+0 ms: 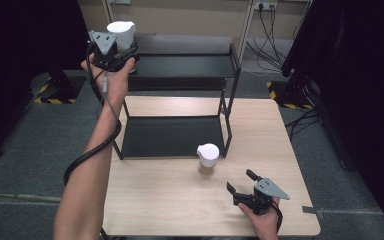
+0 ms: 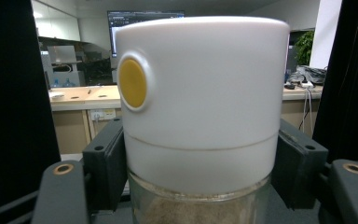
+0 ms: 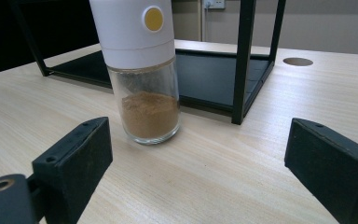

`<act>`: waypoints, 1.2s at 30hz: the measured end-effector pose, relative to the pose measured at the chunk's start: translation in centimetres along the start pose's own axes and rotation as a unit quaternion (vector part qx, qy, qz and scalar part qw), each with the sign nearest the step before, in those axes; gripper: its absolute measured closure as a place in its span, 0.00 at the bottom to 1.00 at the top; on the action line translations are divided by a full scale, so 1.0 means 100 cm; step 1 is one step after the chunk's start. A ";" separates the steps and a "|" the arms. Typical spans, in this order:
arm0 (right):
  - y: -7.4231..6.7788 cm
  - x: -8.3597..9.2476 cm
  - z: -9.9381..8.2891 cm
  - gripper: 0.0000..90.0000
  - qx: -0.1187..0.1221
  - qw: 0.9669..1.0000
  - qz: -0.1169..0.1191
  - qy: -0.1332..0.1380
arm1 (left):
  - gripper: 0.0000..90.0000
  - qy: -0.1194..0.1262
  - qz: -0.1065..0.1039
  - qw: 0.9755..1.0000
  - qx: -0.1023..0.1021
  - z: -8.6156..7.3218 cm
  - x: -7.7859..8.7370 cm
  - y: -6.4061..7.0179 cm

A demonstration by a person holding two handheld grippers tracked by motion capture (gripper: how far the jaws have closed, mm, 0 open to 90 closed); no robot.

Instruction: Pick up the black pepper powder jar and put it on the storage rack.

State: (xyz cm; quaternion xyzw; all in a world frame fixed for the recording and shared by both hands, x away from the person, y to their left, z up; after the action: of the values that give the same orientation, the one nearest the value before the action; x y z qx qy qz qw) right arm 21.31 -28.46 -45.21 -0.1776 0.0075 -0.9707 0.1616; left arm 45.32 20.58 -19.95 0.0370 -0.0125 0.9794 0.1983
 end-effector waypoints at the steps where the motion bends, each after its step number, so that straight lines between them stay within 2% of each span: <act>1: 0.000 0.000 0.000 0.09 0.000 1.000 0.000 0.000 | 0.34 0.000 0.000 1.000 0.000 0.000 0.000 0.000; 10: -0.001 0.000 0.001 0.09 0.004 1.000 0.000 -0.001 | 0.33 0.001 -0.006 1.000 0.003 0.000 0.000 -0.002; 13: -0.001 0.000 0.001 0.09 0.003 1.000 0.000 -0.001 | 0.33 0.003 -0.008 1.000 0.012 0.000 0.001 -0.002; 20: -0.001 0.000 0.001 0.09 0.004 1.000 0.001 -0.002 | 0.33 0.001 -0.008 1.000 0.010 0.001 0.002 -0.003; 26: -0.001 0.000 0.001 0.09 0.004 1.000 0.002 -0.002 | 0.26 -0.002 -0.007 1.000 0.024 0.000 0.004 -0.004; 28: 0.000 0.000 0.001 0.09 0.005 1.000 0.002 -0.001 | 0.23 0.001 -0.006 1.000 0.018 -0.001 0.007 -0.003; 31: 0.000 -0.001 0.001 0.09 0.005 1.000 0.002 -0.003 | 0.19 0.003 -0.006 1.000 0.023 -0.002 0.012 -0.004; 36: -0.001 -0.001 0.001 0.09 0.005 1.000 0.002 -0.003 | 0.17 0.006 -0.010 1.000 0.020 -0.005 0.021 -0.003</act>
State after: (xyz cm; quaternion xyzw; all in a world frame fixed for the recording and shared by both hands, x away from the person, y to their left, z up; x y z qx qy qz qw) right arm 21.38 -28.37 -45.11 -0.1798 0.0022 -0.9699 0.1643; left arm 43.44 21.72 -20.29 0.0355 0.0088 0.9775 0.2079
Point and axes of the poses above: each handheld gripper's, and its own axes: x roughly backward along the jaws, z roughly out of its top, y roughly to its right, the point moved 3 cm from there along -x, roughly forward along the jaws, and after that the axes turned 13 degrees about -z, right-handed, at the moved point
